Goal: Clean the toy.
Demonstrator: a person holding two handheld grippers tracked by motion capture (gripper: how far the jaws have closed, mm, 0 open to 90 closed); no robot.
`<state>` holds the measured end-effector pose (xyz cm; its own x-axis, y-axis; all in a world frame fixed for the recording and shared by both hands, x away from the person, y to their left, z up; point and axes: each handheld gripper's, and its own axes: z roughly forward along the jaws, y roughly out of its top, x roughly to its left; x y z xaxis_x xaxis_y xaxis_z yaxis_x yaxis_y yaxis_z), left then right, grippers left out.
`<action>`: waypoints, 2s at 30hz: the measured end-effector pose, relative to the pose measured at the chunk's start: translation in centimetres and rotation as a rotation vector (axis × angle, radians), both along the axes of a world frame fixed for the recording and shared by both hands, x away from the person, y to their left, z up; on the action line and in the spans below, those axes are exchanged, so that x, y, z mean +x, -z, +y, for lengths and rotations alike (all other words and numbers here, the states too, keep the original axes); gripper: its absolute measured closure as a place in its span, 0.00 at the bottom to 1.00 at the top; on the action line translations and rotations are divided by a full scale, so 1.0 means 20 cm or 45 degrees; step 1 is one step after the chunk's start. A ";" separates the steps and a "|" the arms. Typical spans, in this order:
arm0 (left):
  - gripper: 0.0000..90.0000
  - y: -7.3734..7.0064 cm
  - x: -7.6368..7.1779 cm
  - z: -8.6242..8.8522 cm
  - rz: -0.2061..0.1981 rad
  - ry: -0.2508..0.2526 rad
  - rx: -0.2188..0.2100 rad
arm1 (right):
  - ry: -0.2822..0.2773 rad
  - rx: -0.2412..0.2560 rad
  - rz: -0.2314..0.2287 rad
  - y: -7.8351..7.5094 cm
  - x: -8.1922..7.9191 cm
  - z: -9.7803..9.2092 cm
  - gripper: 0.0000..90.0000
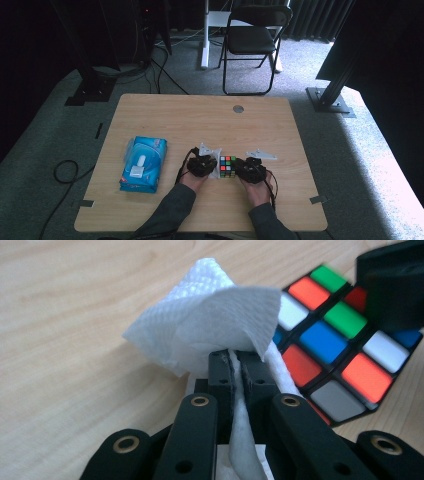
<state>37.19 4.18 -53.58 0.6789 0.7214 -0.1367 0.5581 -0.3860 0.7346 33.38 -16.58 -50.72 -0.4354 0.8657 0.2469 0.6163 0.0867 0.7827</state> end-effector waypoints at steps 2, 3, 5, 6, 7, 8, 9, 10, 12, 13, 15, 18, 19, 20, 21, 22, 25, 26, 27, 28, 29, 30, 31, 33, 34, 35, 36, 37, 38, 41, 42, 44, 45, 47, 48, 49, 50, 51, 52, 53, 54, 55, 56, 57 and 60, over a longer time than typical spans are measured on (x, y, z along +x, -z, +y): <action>0.96 0.03 -0.01 -0.01 0.002 0.003 0.029 | 0.001 -0.001 -0.002 0.00 0.00 0.00 0.77; 0.96 0.03 -0.01 -0.01 -0.003 0.005 0.038 | 0.001 -0.001 -0.002 0.00 0.00 0.00 0.77; 0.96 0.03 -0.01 -0.01 -0.005 0.007 0.054 | 0.004 0.001 -0.004 0.00 0.00 0.00 0.77; 0.96 0.03 -0.01 -0.01 -0.005 0.008 0.055 | 0.006 0.001 -0.004 0.00 0.00 0.00 0.77; 0.96 0.03 -0.01 -0.01 -0.004 0.008 0.055 | 0.007 0.001 -0.005 0.00 0.00 0.00 0.77; 0.96 0.03 -0.01 -0.01 -0.004 0.009 0.056 | 0.008 0.002 -0.006 0.00 0.00 0.00 0.77; 0.96 0.02 -0.01 -0.01 -0.004 0.012 0.059 | 0.009 0.002 -0.006 0.00 0.00 0.00 0.77; 0.96 0.02 -0.01 -0.02 -0.005 0.014 0.063 | 0.009 0.004 -0.005 0.00 0.00 0.00 0.77; 0.96 0.02 -0.01 -0.02 -0.005 0.017 0.071 | 0.008 0.006 -0.007 0.00 0.00 0.00 0.77; 0.96 0.02 -0.01 -0.01 -0.004 0.017 0.070 | 0.007 0.006 -0.006 0.00 0.00 0.00 0.77; 0.96 0.02 -0.02 -0.01 -0.004 0.019 0.065 | 0.005 0.007 -0.005 0.00 0.00 0.00 0.77; 0.96 0.01 -0.02 -0.01 -0.014 0.021 0.054 | 0.005 0.007 -0.006 0.00 0.00 0.00 0.77; 0.96 0.01 -0.02 -0.01 -0.014 0.023 0.054 | 0.005 0.007 -0.006 0.00 0.00 0.00 0.77; 0.96 0.01 -0.03 -0.01 -0.018 0.023 0.051 | 0.005 0.007 -0.006 0.00 0.00 0.00 0.77; 0.96 0.00 -0.03 -0.01 -0.019 0.023 0.047 | 0.005 0.007 -0.006 0.00 0.00 0.00 0.77; 0.96 0.00 -0.03 0.00 -0.025 0.024 0.044 | 0.005 0.007 -0.006 0.00 0.00 0.00 0.77; 0.96 -0.02 -0.03 0.00 -0.035 0.026 0.031 | 0.006 0.008 -0.007 0.00 0.00 0.00 0.77; 0.95 -0.04 -0.03 0.00 -0.041 0.029 0.031 | 0.006 0.008 -0.007 0.00 0.00 0.00 0.77; 0.96 -0.04 -0.03 0.00 -0.045 0.028 0.024 | 0.006 0.008 -0.007 0.00 0.00 0.00 0.77; 0.96 -0.05 -0.03 0.00 -0.049 0.029 0.023 | 0.006 0.008 -0.007 0.00 0.00 0.00 0.77; 0.96 -0.05 -0.03 0.00 -0.046 0.028 0.021 | 0.006 0.008 -0.007 0.01 0.00 0.00 0.77; 0.96 -0.06 -0.03 0.00 -0.041 0.027 0.012 | 0.006 0.009 -0.007 0.01 0.00 0.00 0.77; 0.96 -0.06 -0.04 0.01 -0.036 0.030 0.001 | 0.006 0.009 -0.007 0.01 0.00 0.00 0.77; 0.96 -0.07 -0.04 0.02 -0.034 0.033 -0.025 | 0.006 0.009 -0.007 0.01 0.00 0.00 0.77; 0.96 -0.08 -0.05 0.02 -0.035 0.034 -0.038 | 0.006 0.010 -0.007 0.01 0.00 0.00 0.77; 0.96 -0.09 -0.05 0.03 -0.038 0.038 -0.049 | 0.006 0.010 -0.006 0.01 0.00 0.00 0.77; 0.96 -0.10 -0.06 0.03 -0.041 0.041 -0.065 | 0.006 0.010 -0.006 0.01 0.00 0.00 0.77; 0.96 -0.11 -0.07 0.04 -0.045 0.048 -0.078 | 0.006 0.010 -0.006 0.01 0.00 0.00 0.77; 0.95 -0.12 -0.07 0.04 -0.050 0.056 -0.086 | 0.006 0.010 -0.006 0.01 0.00 0.00 0.77; 0.95 -0.13 -0.09 0.03 -0.067 0.066 -0.087 | 0.007 0.011 -0.004 0.00 0.00 0.00 0.77; 0.95 -0.13 -0.09 0.03 -0.068 0.068 -0.090 | 0.008 0.011 -0.004 0.00 0.00 0.00 0.77; 0.95 -0.13 -0.10 0.03 -0.071 0.067 -0.103 | 0.008 0.011 -0.003 0.00 0.00 0.00 0.77; 0.96 -0.13 -0.10 0.03 -0.071 0.067 -0.103 | 0.008 0.011 -0.003 0.00 0.00 0.00 0.77; 0.96 -0.13 -0.12 0.03 -0.078 0.078 -0.110 | 0.007 0.013 0.000 0.00 0.00 0.00 0.77; 0.96 -0.13 -0.12 0.03 -0.078 0.081 -0.110 | 0.008 0.013 0.000 0.00 0.00 0.00 0.78; 0.96 -0.12 -0.11 0.03 -0.076 0.081 -0.109 | 0.009 0.013 0.001 0.00 0.00 0.00 0.78; 0.96 -0.12 -0.11 0.03 -0.078 0.078 -0.104 | 0.011 0.014 0.000 0.00 0.00 0.00 0.78; 0.96 -0.12 -0.11 0.03 -0.075 0.074 -0.106 | 0.013 0.012 -0.001 0.00 0.00 0.00 0.78; 0.96 -0.11 -0.11 0.03 -0.075 0.069 -0.109 | 0.016 0.014 0.002 0.00 -0.01 0.00 0.78; 0.96 -0.11 -0.11 0.03 -0.076 0.064 -0.102 | 0.016 0.012 -0.001 0.00 -0.01 0.00 0.78; 0.96 -0.11 -0.11 0.03 -0.073 0.057 -0.098 | 0.017 0.013 0.001 0.00 -0.01 0.00 0.78; 0.96 -0.10 -0.10 0.04 -0.065 0.051 -0.102 | 0.017 0.012 0.001 0.00 -0.01 0.00 0.78; 0.96 -0.10 -0.10 0.04 -0.055 0.049 -0.107 | 0.017 0.012 0.000 0.00 -0.01 0.00 0.78; 0.96 -0.09 -0.09 0.04 -0.040 0.043 -0.124 | 0.018 0.012 0.000 0.00 -0.01 0.00 0.78; 0.96 -0.09 -0.09 0.04 -0.039 0.040 -0.108 | 0.020 0.011 0.000 0.00 -0.01 0.01 0.78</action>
<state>35.44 4.96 -51.72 0.7058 0.6865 -0.1750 0.5233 -0.3386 0.7820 33.25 -16.48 -50.77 -0.4216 0.8704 0.2542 0.6178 0.0705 0.7832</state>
